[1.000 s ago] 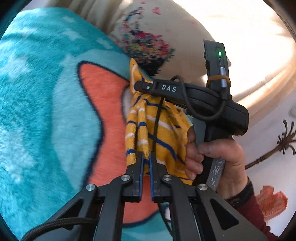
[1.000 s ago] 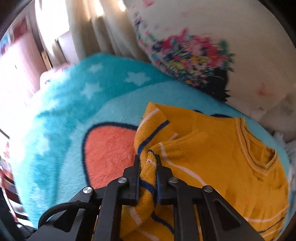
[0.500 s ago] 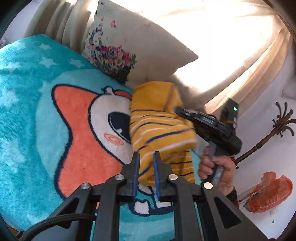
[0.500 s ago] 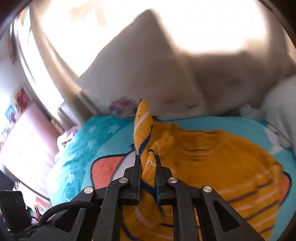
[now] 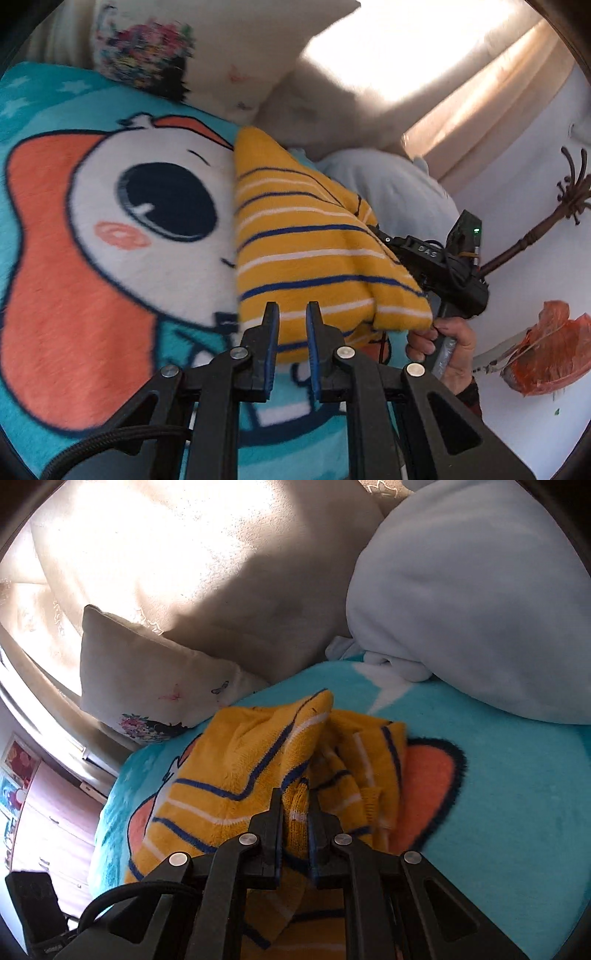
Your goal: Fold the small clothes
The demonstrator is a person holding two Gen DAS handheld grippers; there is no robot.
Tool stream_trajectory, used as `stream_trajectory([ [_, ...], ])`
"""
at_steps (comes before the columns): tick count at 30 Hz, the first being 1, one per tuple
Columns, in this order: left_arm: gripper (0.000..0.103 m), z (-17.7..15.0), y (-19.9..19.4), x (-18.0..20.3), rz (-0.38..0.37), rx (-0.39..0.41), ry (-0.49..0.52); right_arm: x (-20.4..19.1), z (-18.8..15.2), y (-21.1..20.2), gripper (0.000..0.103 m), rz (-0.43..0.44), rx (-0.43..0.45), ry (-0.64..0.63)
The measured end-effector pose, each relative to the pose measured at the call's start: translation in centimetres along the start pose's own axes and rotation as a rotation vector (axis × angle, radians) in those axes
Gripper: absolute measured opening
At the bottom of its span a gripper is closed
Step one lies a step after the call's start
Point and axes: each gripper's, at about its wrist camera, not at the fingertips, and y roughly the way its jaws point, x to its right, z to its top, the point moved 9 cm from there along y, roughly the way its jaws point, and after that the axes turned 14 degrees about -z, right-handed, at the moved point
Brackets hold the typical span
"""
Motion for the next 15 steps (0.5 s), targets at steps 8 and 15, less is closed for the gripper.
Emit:
stream_trajectory([
  [8, 0.016, -0.2, 4.1, -1.1, 0.061, -0.06, 0.014, -0.3, -2.6, -4.9, 0.061, 0.143, 0.019, 0.059],
  [15, 0.018, -1.0, 2.7, -0.8, 0.061, -0.043, 0.002, -5.0, -5.3, -5.9, 0.061, 0.168, 0.061, -0.088],
])
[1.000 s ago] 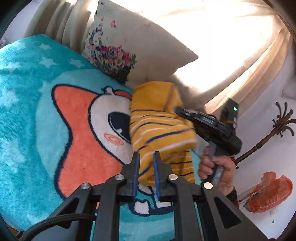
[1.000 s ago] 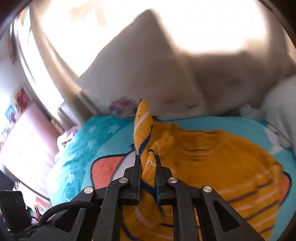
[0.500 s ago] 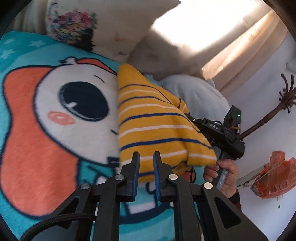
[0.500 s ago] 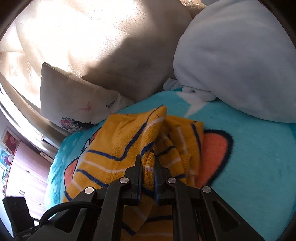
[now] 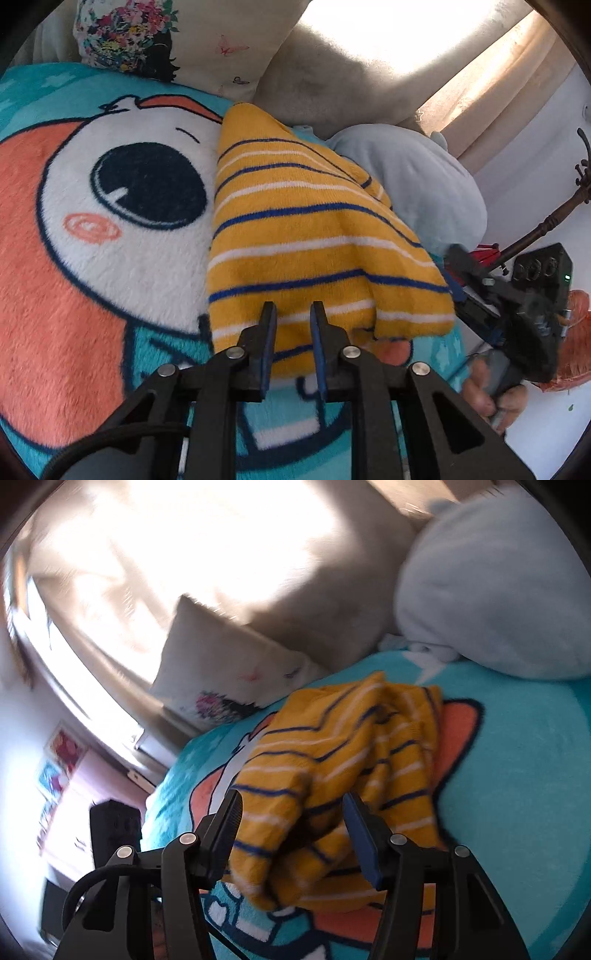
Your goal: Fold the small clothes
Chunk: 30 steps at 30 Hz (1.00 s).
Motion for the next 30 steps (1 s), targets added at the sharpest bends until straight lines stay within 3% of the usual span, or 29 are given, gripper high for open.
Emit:
stream_trajectory([
  [1, 0.019, -0.2, -0.5, -0.1, 0.003, 0.005, -0.002, -0.5, -0.3, 1.0, 0.06, -0.024, -0.016, -0.035],
  [2, 0.02, -0.4, -1.2, -0.3, 0.014, 0.012, -0.001, -0.7, -0.7, 1.3, 0.038, -0.03, -0.026, -0.048],
  [3, 0.021, -0.4, -1.7, -0.4, 0.026, 0.017, 0.004, -0.8, -1.1, 1.8, 0.007, -0.02, -0.049, -0.056],
  [6, 0.024, -0.3, -3.1, -0.4, 0.064, 0.032, 0.036, 0.1, -0.8, 1.0, 0.007, 0.017, -0.016, -0.013],
  [10, 0.026, 0.7, -3.0, 0.5, 0.027, 0.034, 0.054, 2.7, -0.8, -1.5, 0.006, -0.036, 0.03, 0.018],
  [16, 0.032, 1.0, 1.1, 2.3, 0.015, -0.029, 0.126, 7.0, -3.0, -1.1, 0.006, -0.112, -0.025, 0.077],
  [21, 0.033, 0.4, 3.9, -0.1, 0.077, -0.068, 0.088, 6.8, -4.1, 0.9, 0.008, -0.164, -0.068, 0.027],
  [25, 0.033, 0.6, 3.3, 0.3, 0.098, -0.07, 0.13, 6.1, -2.5, -0.5, 0.011, -0.182, -0.025, -0.01],
  [28, 0.033, 0.9, 2.1, 1.3, 0.067, -0.066, 0.155, 5.7, -0.9, -2.0, 0.033, -0.194, 0.032, -0.013],
  [30, 0.035, 1.0, 1.2, 1.6, 0.045, -0.05, 0.155, 5.4, 0.5, -2.4, 0.059, -0.204, 0.071, -0.011],
])
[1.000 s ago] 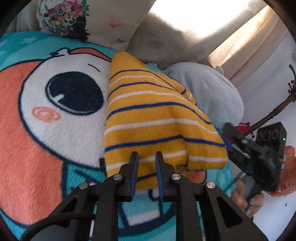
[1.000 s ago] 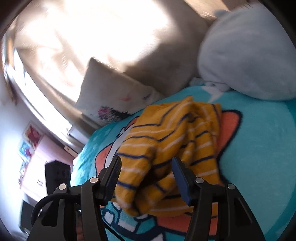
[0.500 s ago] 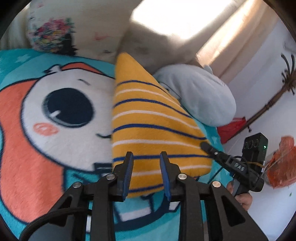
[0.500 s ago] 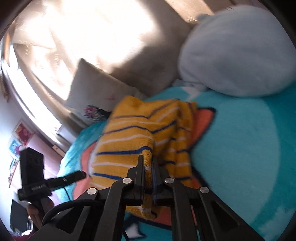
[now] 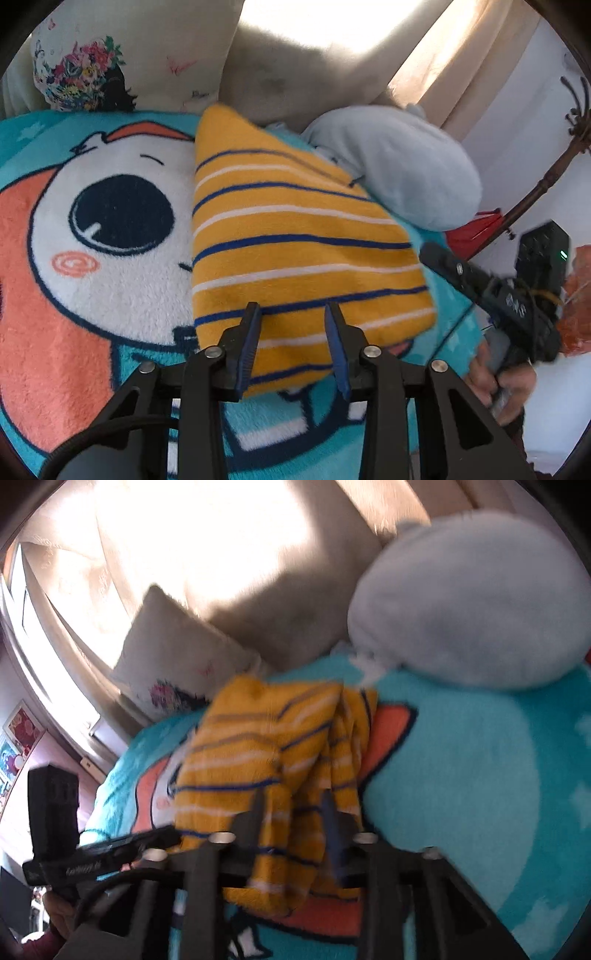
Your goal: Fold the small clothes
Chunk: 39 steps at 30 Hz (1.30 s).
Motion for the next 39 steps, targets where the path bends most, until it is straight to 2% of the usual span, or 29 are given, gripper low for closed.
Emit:
stream_trajectory([
  [3, 0.039, 0.1, -1.6, 0.1, -0.003, 0.036, -0.01, -0.3, 2.3, 1.7, 0.068, -0.016, 0.011, 0.01],
  [7, 0.04, 0.2, -3.1, -0.4, 0.022, 0.068, -0.031, -0.7, 3.0, 7.4, 0.067, -0.077, -0.082, 0.013],
  [8, 0.041, 0.2, -3.5, -0.7, 0.033, 0.071, -0.035, -0.9, 2.8, 8.5, 0.033, -0.062, -0.112, 0.013],
  [9, 0.041, 0.1, -3.9, -1.0, 0.042, 0.075, -0.041, -1.3, 2.6, 8.8, 0.015, -0.019, -0.139, 0.028],
  [11, 0.045, 0.2, -4.6, -1.6, 0.053, 0.084, -0.048, -0.9, 3.0, 8.1, 0.012, 0.001, -0.11, 0.049],
  [14, 0.053, 0.8, -4.8, -2.9, 0.062, 0.096, -0.068, 0.6, 3.1, 6.7, 0.005, -0.104, -0.068, 0.005],
  [15, 0.054, 1.0, -4.4, -3.2, 0.053, 0.095, -0.074, 1.6, 2.9, 6.8, 0.0, -0.154, -0.075, -0.003],
  [16, 0.058, 1.5, -3.8, -3.5, 0.032, 0.088, -0.086, 3.0, 2.4, 7.2, 0.0, -0.239, -0.087, -0.019],
  [17, 0.062, 1.7, -3.3, -3.8, 0.015, 0.078, -0.1, 3.8, 2.0, 7.4, 0.0, -0.264, -0.106, -0.018],
  [18, 0.063, 2.0, -2.6, -4.2, -0.011, 0.066, -0.118, 4.5, 1.5, 7.6, 0.0, -0.256, -0.135, 0.002],
  [20, 0.064, 2.7, -1.4, -4.6, -0.06, 0.037, -0.141, 4.7, 1.4, 6.8, 0.001, -0.144, -0.133, 0.062],
  [22, 0.066, 3.4, -0.7, -5.3, -0.082, 0.034, -0.165, 4.8, 2.1, 5.4, 0.017, -0.071, -0.089, 0.125],
  [23, 0.072, 3.9, -0.4, -5.7, -0.106, 0.036, -0.176, 4.8, 2.5, 5.0, 0.055, -0.036, -0.075, 0.147],
  [24, 0.074, 4.3, -0.1, -6.1, -0.126, 0.038, -0.191, 4.7, 2.6, 4.9, 0.084, -0.012, -0.065, 0.162],
  [26, 0.078, 4.8, 0.4, -6.5, -0.153, 0.044, -0.217, 4.6, 3.3, 4.8, 0.087, 0.027, -0.048, 0.196],
  [28, 0.084, 5.2, 1.7, -6.4, -0.199, 0.009, -0.212, 4.6, 3.4, 5.9, 0.087, 0.055, -0.082, 0.215],
  [30, 0.084, 5.4, 3.0, -6.3, -0.212, -0.018, -0.21, 4.1, 3.3, 7.9, 0.087, 0.054, -0.13, 0.217],
  [32, 0.085, 5.2, 4.9, -5.6, -0.264, -0.068, -0.214, 3.4, 2.9, 9.9, 0.087, 0.061, -0.175, 0.223],
  [34, 0.085, 4.7, 6.4, -5.1, -0.27, -0.102, -0.219, 2.6, 2.5, 11.5, 0.087, 0.078, -0.198, 0.229],
  [35, 0.085, 4.8, 6.5, -4.8, -0.256, -0.089, -0.202, 2.2, 2.6, 11.7, 0.077, 0.087, -0.191, 0.226],
  [36, 0.084, 4.8, 6.4, -4.5, -0.252, -0.083, -0.202, 1.2, 2.3, 12.0, 0.048, 0.139, -0.235, 0.23],
  [37, 0.08, 5.0, 5.9, -4.1, -0.268, -0.064, -0.212, 0.5, 2.1, 12.0, 0.045, 0.16, -0.258, 0.253],
  [38, 0.072, 5.2, 5.4, -3.8, -0.282, -0.055, -0.215, 0.1, 2.3, 11.8, 0.037, 0.164, -0.251, 0.265],
  [39, 0.069, 5.4, 4.6, -3.5, -0.287, -0.048, -0.214, -0.7, 2.9, 11.1, 0.033, 0.194, -0.239, 0.272],
])
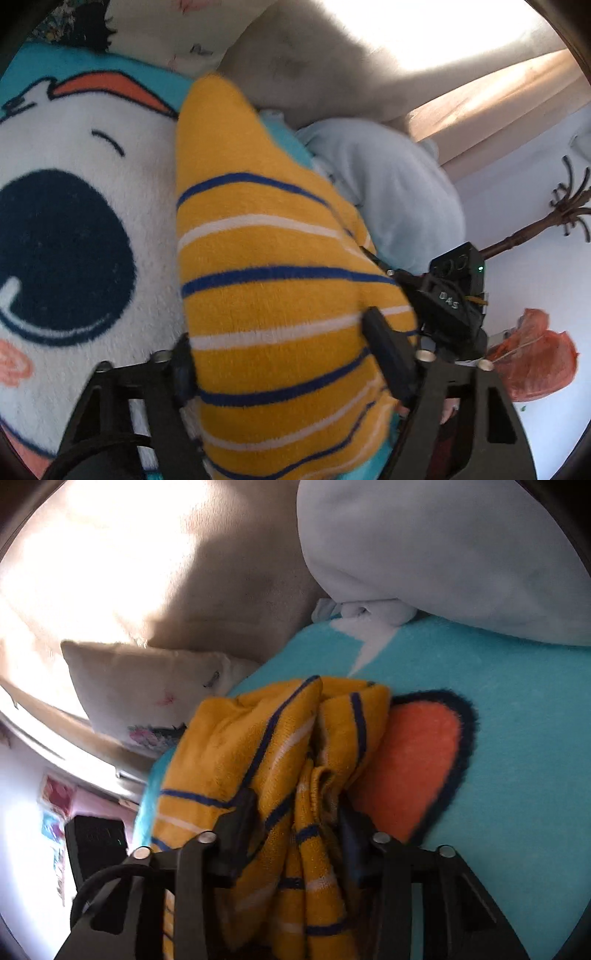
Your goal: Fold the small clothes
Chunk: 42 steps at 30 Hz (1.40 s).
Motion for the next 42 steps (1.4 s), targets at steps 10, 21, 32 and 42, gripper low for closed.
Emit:
stream_trajectory([
  [10, 0.069, 1.7, -5.2, 0.4, 0.293, 0.064, 0.101, -5.0, -0.2, 0.2, 0.037, -0.042, 0.084, -0.13],
  [21, 0.069, -3.6, -9.1, -0.7, 0.388, 0.154, 0.103, -7.9, -2.5, -5.0, 0.044, 0.007, 0.177, -0.196],
  [32, 0.07, -5.8, -11.3, -0.4, 0.5, 0.242, 0.148, -7.3, -6.7, -1.7, 0.042, -0.078, 0.141, -0.151],
  [42, 0.09, -6.9, -16.8, 7.7, 0.713, 0.541, 0.434, -7.2, -10.2, -8.9, 0.058, -0.149, 0.365, -0.054],
])
